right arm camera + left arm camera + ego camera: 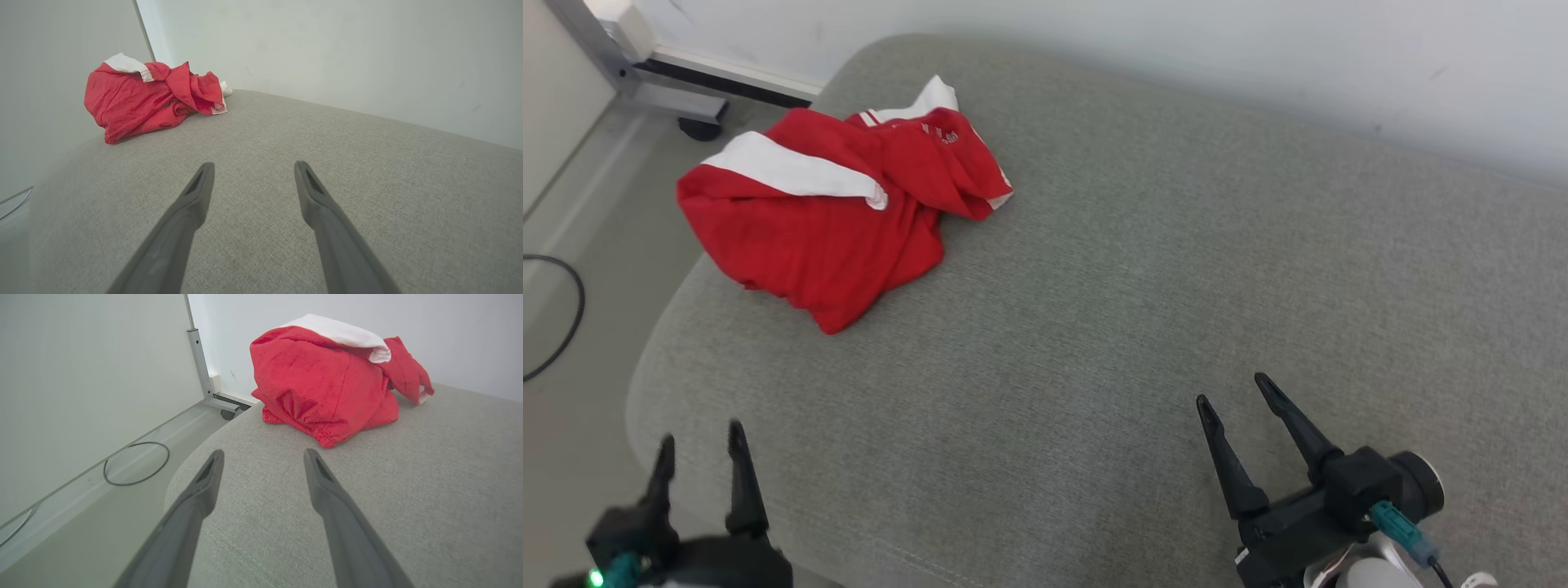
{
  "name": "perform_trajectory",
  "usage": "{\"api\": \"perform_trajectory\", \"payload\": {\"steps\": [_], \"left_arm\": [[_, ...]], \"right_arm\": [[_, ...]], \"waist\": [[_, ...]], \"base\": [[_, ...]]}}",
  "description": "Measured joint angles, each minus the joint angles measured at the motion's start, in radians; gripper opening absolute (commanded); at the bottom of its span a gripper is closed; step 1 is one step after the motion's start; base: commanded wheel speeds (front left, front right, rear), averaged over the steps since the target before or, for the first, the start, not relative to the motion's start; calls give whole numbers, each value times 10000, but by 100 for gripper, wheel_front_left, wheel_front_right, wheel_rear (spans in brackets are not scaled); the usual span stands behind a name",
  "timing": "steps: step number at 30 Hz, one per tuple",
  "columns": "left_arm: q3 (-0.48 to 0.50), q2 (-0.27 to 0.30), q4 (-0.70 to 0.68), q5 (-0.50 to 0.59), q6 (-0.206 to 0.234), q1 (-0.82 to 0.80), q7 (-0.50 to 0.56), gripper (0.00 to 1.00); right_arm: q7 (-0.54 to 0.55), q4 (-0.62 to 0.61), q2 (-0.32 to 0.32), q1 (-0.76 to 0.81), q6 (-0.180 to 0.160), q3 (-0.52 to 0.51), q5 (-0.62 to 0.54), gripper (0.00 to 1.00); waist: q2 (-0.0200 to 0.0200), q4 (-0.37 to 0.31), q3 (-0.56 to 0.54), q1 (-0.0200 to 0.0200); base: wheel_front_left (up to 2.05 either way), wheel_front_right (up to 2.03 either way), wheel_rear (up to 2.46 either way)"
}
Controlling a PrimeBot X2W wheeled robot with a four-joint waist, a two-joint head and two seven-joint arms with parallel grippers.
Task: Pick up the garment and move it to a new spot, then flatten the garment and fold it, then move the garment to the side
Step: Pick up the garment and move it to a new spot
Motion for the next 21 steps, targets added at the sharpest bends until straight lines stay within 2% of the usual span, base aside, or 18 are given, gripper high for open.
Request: {"api": "perform_trajectory", "payload": {"steps": [7,10,14,21], "left_arm": [[242,410,723,280,-437,-1728,0,100],[144,767,1283,272,-598,-2643,0,100],[-50,1162,2008,382,-667,-3621,0,100],[-167,2196,3369,474,-690,-5371,0,100]], "right_arm": [[0,-290,-301,-343,0,178,111,100],[0,-407,-424,-479,0,320,197,100],[-2,-621,-476,-789,0,545,270,100],[0,-731,-621,-966,0,579,370,100]], "waist": [[0,-416,544,0],[0,-599,807,1],[0,-920,1123,1],[0,-1471,1720,0]], "base": [[0,0,0],[0,0,0],[0,0,0],[0,0,0]]}}
